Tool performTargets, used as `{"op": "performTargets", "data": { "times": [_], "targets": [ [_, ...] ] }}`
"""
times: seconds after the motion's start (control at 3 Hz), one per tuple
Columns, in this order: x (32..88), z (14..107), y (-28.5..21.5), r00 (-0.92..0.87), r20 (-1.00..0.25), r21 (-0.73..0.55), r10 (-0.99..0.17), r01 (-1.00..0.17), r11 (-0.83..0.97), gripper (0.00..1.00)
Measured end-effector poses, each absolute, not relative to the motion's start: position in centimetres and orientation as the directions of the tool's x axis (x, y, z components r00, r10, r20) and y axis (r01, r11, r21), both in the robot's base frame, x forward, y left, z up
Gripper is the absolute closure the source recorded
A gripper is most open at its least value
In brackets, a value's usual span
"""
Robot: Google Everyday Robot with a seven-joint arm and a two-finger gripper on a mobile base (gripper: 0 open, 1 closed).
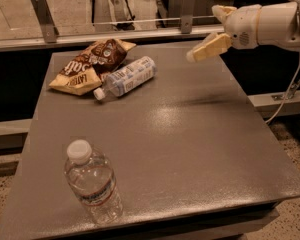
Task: Move blue plastic bottle near brown chip bag
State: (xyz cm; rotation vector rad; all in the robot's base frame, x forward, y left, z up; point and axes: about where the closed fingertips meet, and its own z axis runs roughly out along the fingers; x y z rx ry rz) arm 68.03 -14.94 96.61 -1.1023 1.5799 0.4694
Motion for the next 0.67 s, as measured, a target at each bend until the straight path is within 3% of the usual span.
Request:
{"op": "performTargets", "data": {
  "times": [0.33, 0.67],
  "targets": [
    [67.38, 98.68, -19.81, 0.053, -0.913, -0.286, -0.405, -0.790, 0.542, 0.00],
    [67.31, 98.74, -20.08, 0.052, -0.913, -0.287, -0.405, -0.788, 0.545, 0.00]
  ]
}}
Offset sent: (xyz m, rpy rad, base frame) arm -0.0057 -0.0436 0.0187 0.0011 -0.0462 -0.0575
